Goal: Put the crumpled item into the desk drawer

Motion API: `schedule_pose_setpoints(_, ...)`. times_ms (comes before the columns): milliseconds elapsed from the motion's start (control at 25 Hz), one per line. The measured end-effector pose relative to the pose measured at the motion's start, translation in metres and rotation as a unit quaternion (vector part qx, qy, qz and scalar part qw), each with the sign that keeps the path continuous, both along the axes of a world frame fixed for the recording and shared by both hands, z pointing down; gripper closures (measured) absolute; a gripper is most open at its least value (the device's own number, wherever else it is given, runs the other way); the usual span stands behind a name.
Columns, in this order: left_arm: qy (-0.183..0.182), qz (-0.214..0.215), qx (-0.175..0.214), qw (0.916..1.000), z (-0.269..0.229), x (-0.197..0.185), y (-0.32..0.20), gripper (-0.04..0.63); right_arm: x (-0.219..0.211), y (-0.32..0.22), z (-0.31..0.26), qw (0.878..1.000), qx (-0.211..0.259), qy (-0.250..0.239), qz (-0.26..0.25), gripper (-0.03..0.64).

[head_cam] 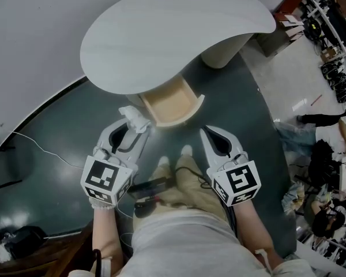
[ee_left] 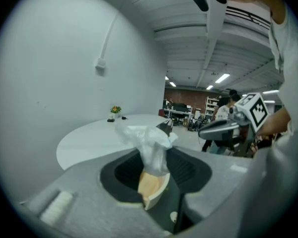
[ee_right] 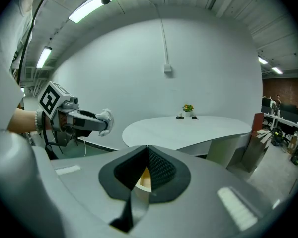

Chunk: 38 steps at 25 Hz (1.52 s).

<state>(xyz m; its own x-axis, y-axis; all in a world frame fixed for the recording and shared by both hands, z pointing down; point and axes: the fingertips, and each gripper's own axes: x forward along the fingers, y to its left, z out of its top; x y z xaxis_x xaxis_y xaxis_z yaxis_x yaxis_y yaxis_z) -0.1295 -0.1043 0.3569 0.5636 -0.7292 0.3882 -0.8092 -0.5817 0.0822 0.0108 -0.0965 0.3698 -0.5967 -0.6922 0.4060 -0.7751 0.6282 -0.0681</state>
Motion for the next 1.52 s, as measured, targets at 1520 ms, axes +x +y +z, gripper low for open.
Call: schedule_pose_setpoints(1520, -0.085, 0.052, -0.139, 0.9852, 0.179, 0.062, -0.098, 0.446, 0.064, -0.089, 0.076, 0.997, -0.070, 0.003, 0.011, 0.612)
